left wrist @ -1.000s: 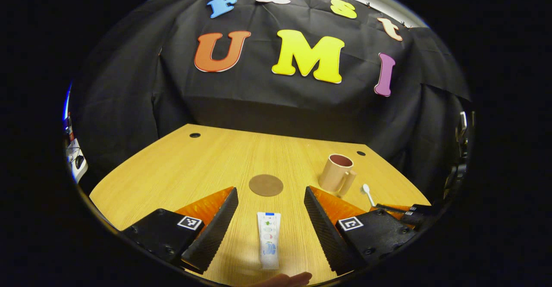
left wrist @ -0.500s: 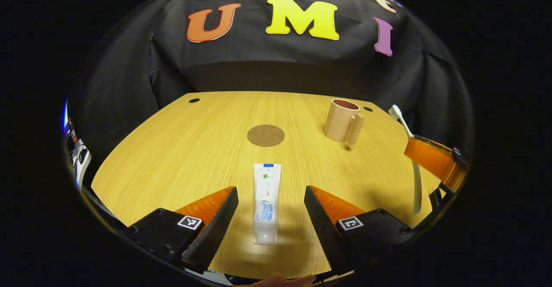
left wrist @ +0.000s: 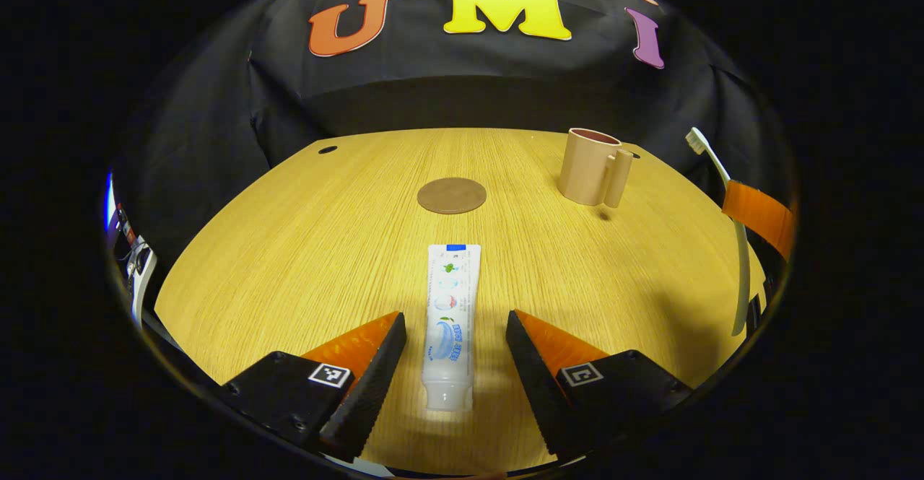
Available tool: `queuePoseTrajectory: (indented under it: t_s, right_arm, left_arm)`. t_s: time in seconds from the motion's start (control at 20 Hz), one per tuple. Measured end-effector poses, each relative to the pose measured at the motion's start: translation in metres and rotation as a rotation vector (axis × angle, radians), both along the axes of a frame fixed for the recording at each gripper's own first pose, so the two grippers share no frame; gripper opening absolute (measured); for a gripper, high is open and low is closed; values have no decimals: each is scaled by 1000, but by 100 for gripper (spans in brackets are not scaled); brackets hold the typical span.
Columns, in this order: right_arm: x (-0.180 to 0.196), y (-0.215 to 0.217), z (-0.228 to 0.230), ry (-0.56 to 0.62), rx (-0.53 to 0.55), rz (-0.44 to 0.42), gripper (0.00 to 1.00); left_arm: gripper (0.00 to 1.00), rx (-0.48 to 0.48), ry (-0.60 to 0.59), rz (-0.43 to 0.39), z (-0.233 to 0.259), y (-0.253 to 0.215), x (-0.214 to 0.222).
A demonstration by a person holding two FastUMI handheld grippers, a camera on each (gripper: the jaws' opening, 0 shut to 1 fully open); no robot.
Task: Put the toothbrush and toothpaste on the desktop into the cup, then pick up the cup and place it on the coaster on the desktop.
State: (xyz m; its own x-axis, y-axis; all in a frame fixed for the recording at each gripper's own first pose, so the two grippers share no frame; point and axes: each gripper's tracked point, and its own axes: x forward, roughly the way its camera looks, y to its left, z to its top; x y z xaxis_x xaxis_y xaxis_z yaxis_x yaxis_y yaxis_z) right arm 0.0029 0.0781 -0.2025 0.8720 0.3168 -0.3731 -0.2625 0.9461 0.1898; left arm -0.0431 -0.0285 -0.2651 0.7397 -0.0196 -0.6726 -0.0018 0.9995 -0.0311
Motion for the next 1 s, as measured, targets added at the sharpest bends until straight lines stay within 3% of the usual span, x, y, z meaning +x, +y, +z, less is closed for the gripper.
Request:
queuePoseTrajectory:
  t_s: [0.25,0.5,0.55,0.6,0.7,1.0]
  right_arm:
    - [3,-5,2,-9,-10,-12,6]
    - [7,-12,10,-34,-13,-35,5]
    - [9,-14,10,-34,-13,-40,5]
    - [9,-14,10,-34,-11,-42,5]
    - [9,-15,10,-36,-12,-45,5]
    - [6,-18,14,-31,-3,-60,6]
  left_arm:
    - [80,-21,36,17,-10,1,-2]
    - [62,-19,37,25,-12,4,-2]
    - [66,-17,31,26,-11,5,-1]
    - [55,-19,28,26,-12,6,0]
    - [47,-43,-8,6,-10,3,2]
    - [39,-92,-87,-54,-6,-9,5]
